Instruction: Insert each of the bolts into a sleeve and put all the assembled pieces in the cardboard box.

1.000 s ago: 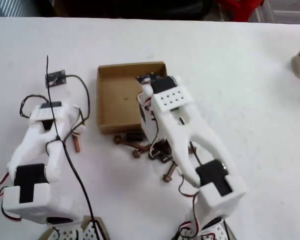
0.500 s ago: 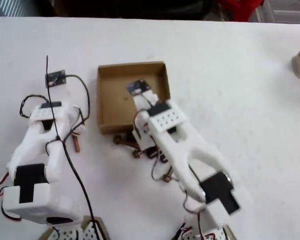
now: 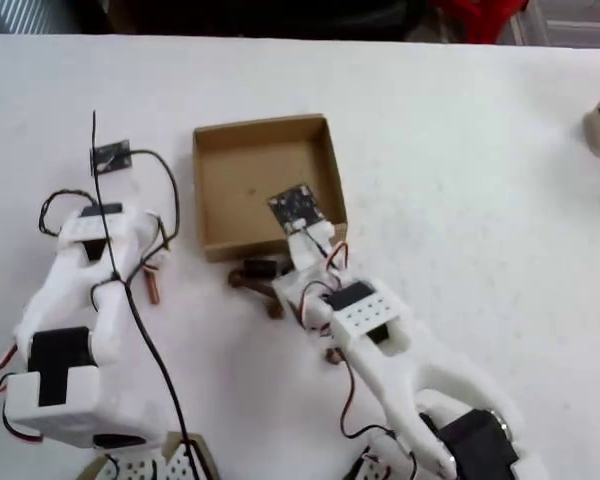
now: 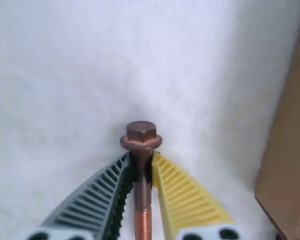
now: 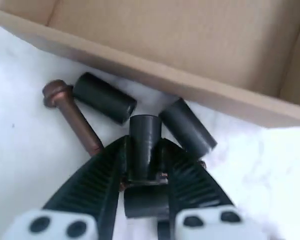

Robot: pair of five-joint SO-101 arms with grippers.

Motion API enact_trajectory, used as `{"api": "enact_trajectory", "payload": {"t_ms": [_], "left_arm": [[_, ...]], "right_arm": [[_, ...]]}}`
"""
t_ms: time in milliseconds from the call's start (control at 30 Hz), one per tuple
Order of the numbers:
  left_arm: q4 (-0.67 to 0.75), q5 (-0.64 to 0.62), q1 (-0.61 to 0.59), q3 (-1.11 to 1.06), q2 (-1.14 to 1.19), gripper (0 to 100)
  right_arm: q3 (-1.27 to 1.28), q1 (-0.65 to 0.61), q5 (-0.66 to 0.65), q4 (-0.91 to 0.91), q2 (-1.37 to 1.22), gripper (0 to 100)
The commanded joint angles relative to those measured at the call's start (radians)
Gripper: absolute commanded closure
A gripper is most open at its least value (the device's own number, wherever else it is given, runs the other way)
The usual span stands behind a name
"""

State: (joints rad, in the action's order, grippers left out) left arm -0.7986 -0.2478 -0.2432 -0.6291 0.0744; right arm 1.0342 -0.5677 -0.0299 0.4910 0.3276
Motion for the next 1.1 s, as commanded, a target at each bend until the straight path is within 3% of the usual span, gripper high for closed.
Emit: {"api": "enact_trajectory", "payload": {"t_ms": [0,133,300,533,933,1067], "left_arm": [[0.012,0.009,-0.013,0.049,-0.005,98],[0.014,0.009,-0.013,0.049,-0.005,98],[0.014,0.009,-0.013,0.049,-0.005,98],[0.014,0.009,-0.013,0.049,-0.005,98],[0.014,0.009,-0.013,0.049,-0.005,98],[0.014,0.009,-0.013,0.049,-0.005,98]], "right_arm": [[-0.163,-0.010,-0.020,0.433,0.025,98.3],[-0.440,-0.015,-0.020,0.901,-0.067,98.2],[-0.819,-0.012,-0.029,1.294,-0.275,98.3],[-1.049,-0.024,-0.035,1.283,-0.427,98.3],[-1.418,-0.028,-0.029,1.265,-0.440,98.3],[-1.430,-0.025,0.068,1.164,-0.438,98.3]]}}
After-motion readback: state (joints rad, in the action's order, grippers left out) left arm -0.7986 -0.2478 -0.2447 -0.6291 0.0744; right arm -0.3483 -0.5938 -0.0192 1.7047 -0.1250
